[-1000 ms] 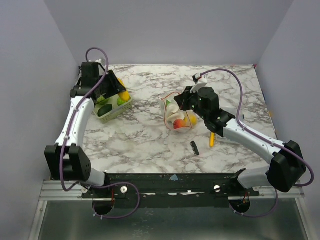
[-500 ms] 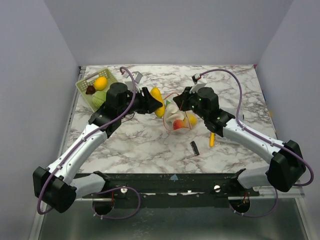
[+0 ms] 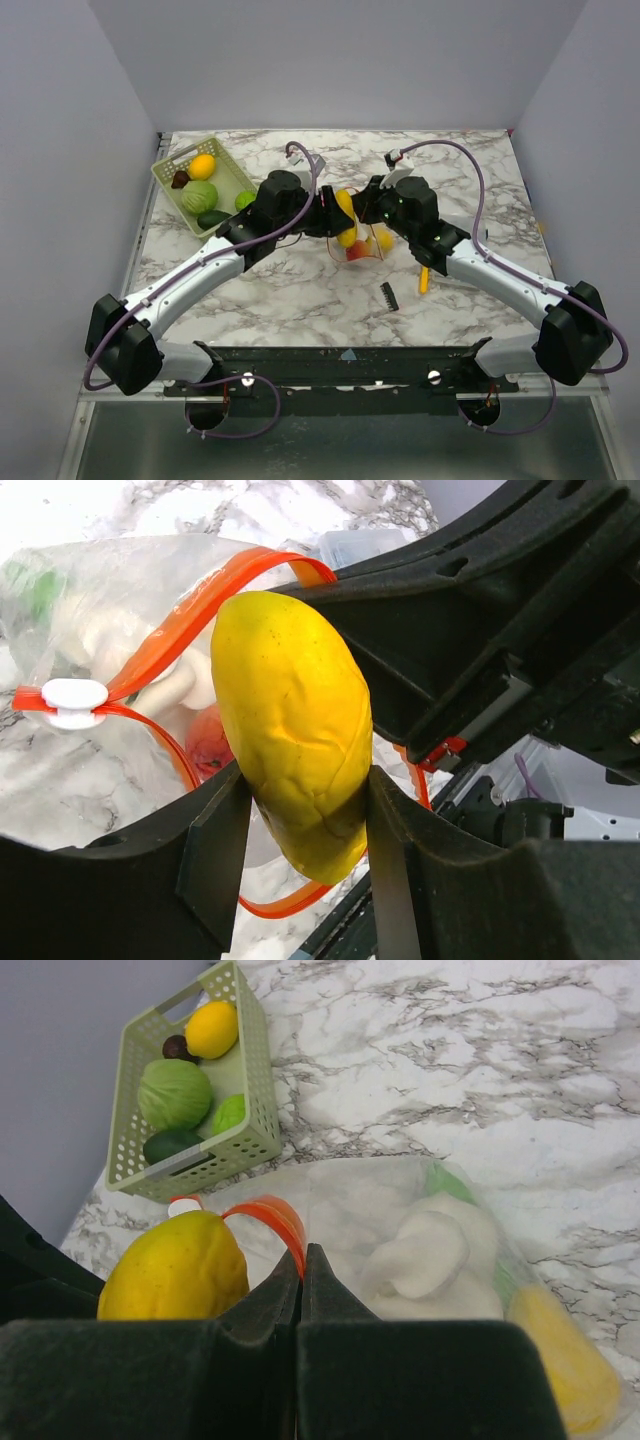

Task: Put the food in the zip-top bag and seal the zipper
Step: Place the fake fruit in the zipper food storage bag, then pick up the fake fruit from the bin.

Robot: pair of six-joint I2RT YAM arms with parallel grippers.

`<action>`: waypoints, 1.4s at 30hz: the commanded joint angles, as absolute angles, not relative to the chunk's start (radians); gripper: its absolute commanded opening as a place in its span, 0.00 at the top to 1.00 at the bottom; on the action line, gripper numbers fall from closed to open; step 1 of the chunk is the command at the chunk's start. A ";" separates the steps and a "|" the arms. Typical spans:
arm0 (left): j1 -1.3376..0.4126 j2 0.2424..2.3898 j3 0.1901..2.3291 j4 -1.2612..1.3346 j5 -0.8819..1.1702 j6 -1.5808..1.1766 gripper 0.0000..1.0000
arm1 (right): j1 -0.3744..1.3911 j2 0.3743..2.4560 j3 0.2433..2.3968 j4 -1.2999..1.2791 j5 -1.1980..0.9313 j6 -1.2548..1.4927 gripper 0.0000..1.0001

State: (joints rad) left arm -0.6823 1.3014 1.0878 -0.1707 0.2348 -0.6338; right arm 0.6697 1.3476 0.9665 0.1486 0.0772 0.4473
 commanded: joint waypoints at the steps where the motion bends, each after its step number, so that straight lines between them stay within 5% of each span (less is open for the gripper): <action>1: -0.690 1.336 1.140 -0.189 0.198 -0.657 0.59 | 0.673 1.315 0.954 0.171 0.086 0.447 0.99; 4: -0.695 1.353 1.144 -0.183 0.220 -0.663 0.38 | 0.672 1.316 0.959 0.172 0.091 0.445 0.99; 12: -0.698 1.329 1.106 -0.166 0.198 -0.658 0.18 | 0.673 1.319 0.953 0.173 0.083 0.447 0.99; 28: -0.609 1.150 1.056 -0.250 0.040 -0.523 0.13 | 0.673 1.337 0.953 0.177 0.085 0.445 0.99; 42: -0.210 1.102 0.981 -0.442 -0.091 -0.611 0.14 | 0.673 1.347 0.950 0.176 0.094 0.439 0.99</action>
